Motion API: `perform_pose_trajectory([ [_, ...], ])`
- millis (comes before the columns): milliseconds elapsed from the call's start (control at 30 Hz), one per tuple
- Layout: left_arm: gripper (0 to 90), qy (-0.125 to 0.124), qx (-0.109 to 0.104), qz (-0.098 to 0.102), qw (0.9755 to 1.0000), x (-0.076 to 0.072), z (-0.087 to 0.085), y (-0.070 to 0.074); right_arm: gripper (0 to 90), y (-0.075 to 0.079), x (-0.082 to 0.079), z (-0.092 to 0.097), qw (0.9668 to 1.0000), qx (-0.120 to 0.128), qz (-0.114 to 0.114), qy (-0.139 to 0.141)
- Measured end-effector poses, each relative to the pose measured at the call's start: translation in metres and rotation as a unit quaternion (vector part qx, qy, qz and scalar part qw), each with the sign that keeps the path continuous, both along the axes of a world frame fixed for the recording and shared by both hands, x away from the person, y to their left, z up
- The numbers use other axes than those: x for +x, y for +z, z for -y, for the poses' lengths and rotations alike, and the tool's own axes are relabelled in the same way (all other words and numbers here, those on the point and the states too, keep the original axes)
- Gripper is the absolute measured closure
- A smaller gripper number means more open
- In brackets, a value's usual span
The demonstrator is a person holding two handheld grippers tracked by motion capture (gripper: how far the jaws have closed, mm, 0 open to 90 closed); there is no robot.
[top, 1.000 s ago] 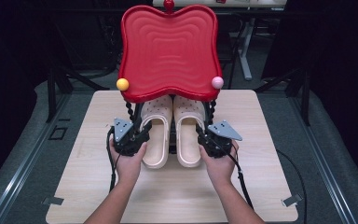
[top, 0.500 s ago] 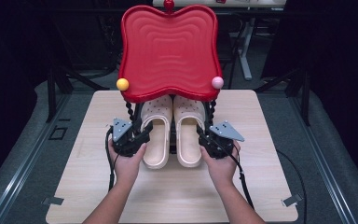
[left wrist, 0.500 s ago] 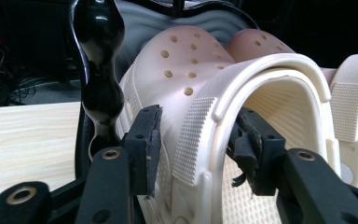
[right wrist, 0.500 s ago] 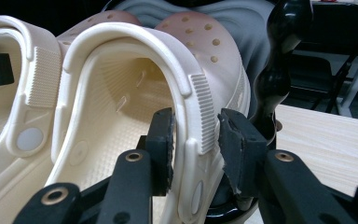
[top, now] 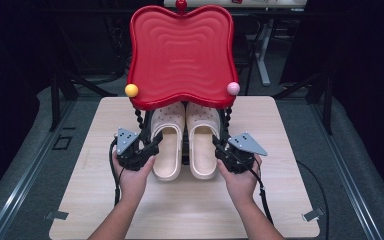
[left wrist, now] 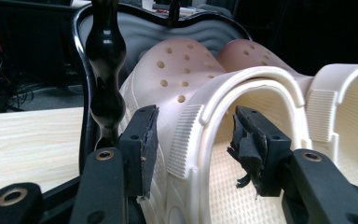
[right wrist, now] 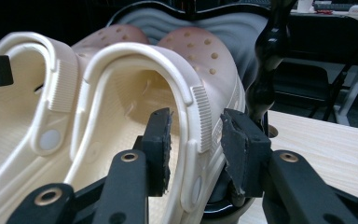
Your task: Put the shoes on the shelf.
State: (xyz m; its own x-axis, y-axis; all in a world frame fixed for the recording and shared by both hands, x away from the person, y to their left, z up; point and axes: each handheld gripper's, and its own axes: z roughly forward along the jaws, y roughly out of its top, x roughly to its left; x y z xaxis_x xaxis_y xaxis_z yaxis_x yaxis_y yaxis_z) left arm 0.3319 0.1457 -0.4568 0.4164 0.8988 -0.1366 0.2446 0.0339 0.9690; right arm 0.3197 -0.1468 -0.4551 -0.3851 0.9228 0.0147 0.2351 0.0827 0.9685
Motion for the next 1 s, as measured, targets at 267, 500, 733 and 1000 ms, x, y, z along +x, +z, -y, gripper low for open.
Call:
perform_pose_trajectory([
  [267, 51.0, -0.018, 0.015, 0.013, 0.9996, -0.025, -0.004, 0.008, 60.9, 0.01, -0.023, 0.002, 0.9998, -0.002, 0.015, 0.013],
  [500, 51.6, -0.031, 0.015, 0.013, 0.9993, -0.046, -0.016, 0.005, 57.9, 0.005, -0.046, -0.001, 0.9992, -0.024, 0.008, 0.031],
  [733, 52.7, -0.052, 0.033, 0.001, 0.9981, -0.067, -0.027, -0.006, 57.6, 0.001, -0.063, 0.004, 0.9979, -0.022, -0.003, 0.061],
  [1000, 56.5, -0.06, 0.051, -0.002, 0.9969, -0.086, -0.032, -0.019, 60.6, -0.012, -0.082, 0.006, 0.9971, -0.04, -0.014, 0.063],
])
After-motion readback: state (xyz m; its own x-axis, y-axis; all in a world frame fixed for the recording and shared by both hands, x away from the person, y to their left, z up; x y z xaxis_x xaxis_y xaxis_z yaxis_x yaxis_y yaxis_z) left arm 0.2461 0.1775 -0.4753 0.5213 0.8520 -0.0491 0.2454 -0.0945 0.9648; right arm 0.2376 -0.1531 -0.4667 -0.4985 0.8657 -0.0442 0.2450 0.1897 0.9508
